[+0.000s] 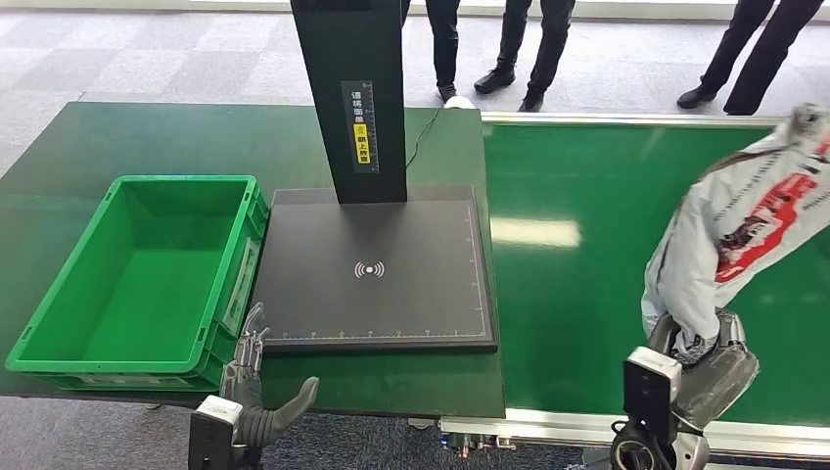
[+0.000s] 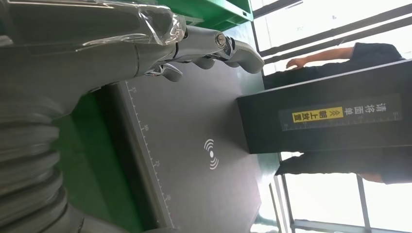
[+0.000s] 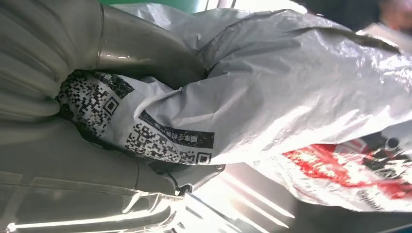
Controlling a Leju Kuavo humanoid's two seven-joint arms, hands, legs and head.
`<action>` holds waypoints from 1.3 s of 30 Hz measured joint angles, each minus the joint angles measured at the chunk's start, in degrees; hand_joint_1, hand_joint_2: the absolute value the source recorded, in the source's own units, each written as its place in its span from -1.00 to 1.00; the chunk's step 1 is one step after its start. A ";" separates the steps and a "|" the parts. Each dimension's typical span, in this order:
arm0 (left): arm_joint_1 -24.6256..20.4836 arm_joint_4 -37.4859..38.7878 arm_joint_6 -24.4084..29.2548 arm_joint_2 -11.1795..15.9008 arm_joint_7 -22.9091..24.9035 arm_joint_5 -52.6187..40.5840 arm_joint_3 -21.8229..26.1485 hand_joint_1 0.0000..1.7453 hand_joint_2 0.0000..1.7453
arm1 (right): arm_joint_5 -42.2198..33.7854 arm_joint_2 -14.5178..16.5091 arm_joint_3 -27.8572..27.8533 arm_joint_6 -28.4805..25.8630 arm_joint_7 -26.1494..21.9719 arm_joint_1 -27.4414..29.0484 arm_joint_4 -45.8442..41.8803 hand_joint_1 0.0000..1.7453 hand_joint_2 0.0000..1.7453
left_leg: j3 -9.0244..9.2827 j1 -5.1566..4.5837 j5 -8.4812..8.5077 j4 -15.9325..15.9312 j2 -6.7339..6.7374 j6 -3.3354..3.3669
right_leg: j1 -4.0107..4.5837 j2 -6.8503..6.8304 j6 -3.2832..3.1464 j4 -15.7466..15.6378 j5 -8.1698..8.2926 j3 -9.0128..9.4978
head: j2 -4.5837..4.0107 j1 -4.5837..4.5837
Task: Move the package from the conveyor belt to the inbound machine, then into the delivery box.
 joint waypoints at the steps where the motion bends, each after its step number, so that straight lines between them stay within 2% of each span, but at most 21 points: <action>1: -0.19 0.26 0.07 0.07 -0.11 0.22 -0.20 -1.00 1.00 | -3.69 -0.33 0.53 2.64 -0.42 -0.73 0.80 1.00 1.00 | 0.01 0.00 0.00 0.00 0.00 0.00 | 0.00 0.00 0.00 0.00 0.00 0.01 | 0.00 0.00; 4: -0.90 1.19 0.38 0.28 -0.54 0.73 -0.80 -1.00 1.00 | -7.97 -1.20 2.34 8.74 -0.83 -3.52 4.13 1.00 1.00 | 0.03 0.00 0.02 0.01 0.00 0.00 | 0.00 0.00 0.00 0.00 0.02 0.01 | 0.00 -0.01; 7: -1.63 2.10 0.50 0.42 -0.76 0.86 -1.45 -1.00 1.00 | -8.31 -1.81 4.72 12.54 0.10 -7.28 8.62 1.00 1.00 | 0.04 0.03 0.03 0.00 0.00 -0.02 | 0.03 0.01 -0.01 0.01 0.03 0.02 | 0.00 -0.01; 12: -3.56 3.80 -0.98 0.70 -0.98 1.40 -2.13 -1.00 1.00 | -8.05 -3.12 10.49 27.09 1.31 -14.30 19.59 1.00 1.00 | 0.05 0.05 0.07 0.00 0.00 -0.01 | 0.06 0.01 -0.02 0.03 0.03 0.01 | 0.00 0.00; 14: -4.31 4.51 -1.43 0.84 -1.05 1.45 -2.20 -1.00 1.00 | -6.59 -3.49 13.22 29.58 1.17 -16.76 23.77 1.00 1.00 | 0.04 0.05 0.08 0.01 -0.01 -0.02 | 0.06 -0.01 -0.02 0.03 0.03 0.01 | 0.00 0.00; 22: -5.21 6.08 -1.81 1.22 -1.13 1.49 -2.21 -1.00 1.00 | -5.70 -4.29 17.59 30.18 1.04 -20.82 31.24 1.00 1.00 | -0.03 0.02 0.06 0.02 -0.03 0.00 | 0.03 -0.02 -0.01 0.02 0.02 -0.03 | 0.00 0.01; 39: -5.51 6.99 -1.91 1.39 -1.16 1.49 -2.21 -1.00 1.00 | -4.97 -4.84 18.72 30.66 1.25 -21.94 34.11 1.00 1.00 | -0.04 0.03 0.06 0.01 -0.03 0.00 | 0.03 -0.02 -0.01 0.02 0.02 -0.03 | 0.00 0.01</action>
